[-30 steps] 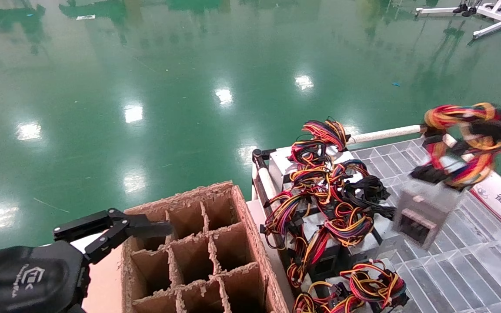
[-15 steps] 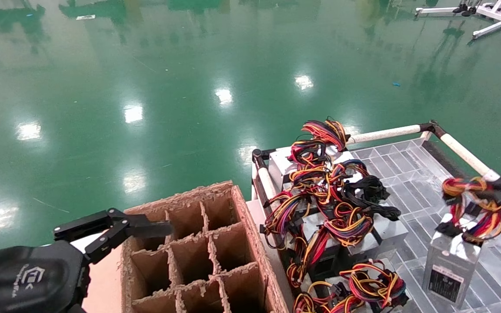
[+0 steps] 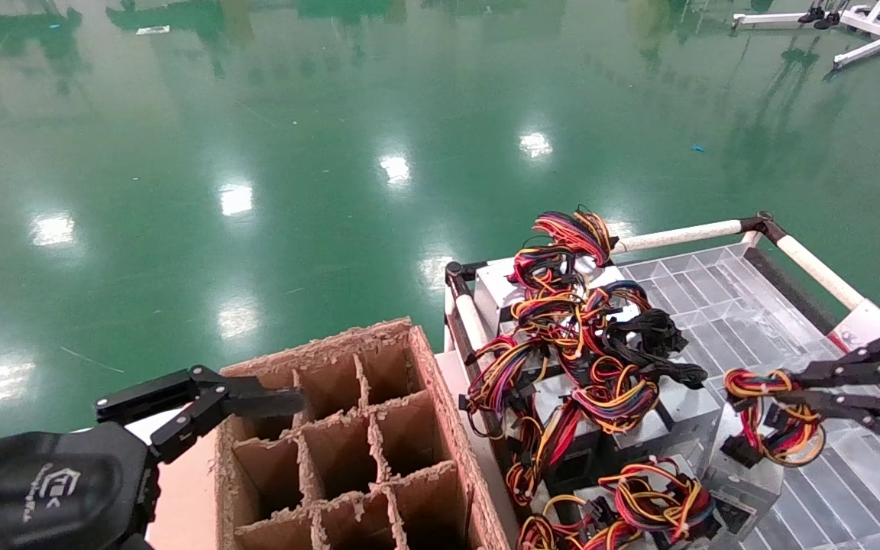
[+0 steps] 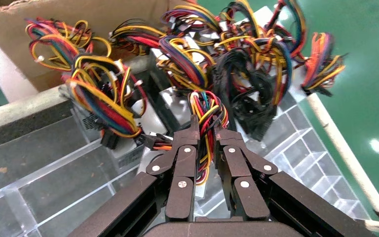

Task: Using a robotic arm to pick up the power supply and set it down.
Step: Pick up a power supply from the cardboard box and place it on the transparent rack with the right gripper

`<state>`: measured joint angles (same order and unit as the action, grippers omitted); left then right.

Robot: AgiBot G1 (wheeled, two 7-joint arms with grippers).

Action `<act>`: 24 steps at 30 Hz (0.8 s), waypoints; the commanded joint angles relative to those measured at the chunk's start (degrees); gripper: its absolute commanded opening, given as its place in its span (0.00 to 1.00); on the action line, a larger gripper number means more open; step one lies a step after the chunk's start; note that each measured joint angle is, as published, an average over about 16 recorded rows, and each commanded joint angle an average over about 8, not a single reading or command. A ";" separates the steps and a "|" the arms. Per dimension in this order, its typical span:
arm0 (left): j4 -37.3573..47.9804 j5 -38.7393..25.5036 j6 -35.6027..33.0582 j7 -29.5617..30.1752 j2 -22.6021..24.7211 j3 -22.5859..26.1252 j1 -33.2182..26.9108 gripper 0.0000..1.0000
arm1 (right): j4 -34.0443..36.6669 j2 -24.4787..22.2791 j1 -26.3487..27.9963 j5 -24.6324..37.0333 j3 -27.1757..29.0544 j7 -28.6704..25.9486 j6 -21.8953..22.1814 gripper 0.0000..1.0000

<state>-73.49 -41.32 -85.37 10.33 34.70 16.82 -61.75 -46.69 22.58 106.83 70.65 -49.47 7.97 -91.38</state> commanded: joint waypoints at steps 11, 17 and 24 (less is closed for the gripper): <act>0.00 0.03 0.02 -0.02 -0.02 0.04 -0.01 1.00 | 0.99 -1.21 6.48 1.30 -10.98 1.51 -0.17 0.00; 0.00 0.04 0.03 -0.03 -0.02 0.06 -0.01 1.00 | 0.94 -2.59 10.55 2.18 -16.09 1.61 -0.18 0.00; 0.00 0.06 0.04 -0.04 -0.03 0.08 -0.02 1.00 | 1.68 -2.01 14.55 1.76 -21.73 1.64 -0.14 0.00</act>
<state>-73.49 -41.26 -85.33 10.29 34.67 16.90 -61.77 -44.75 21.10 121.03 72.11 -71.14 9.71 -91.50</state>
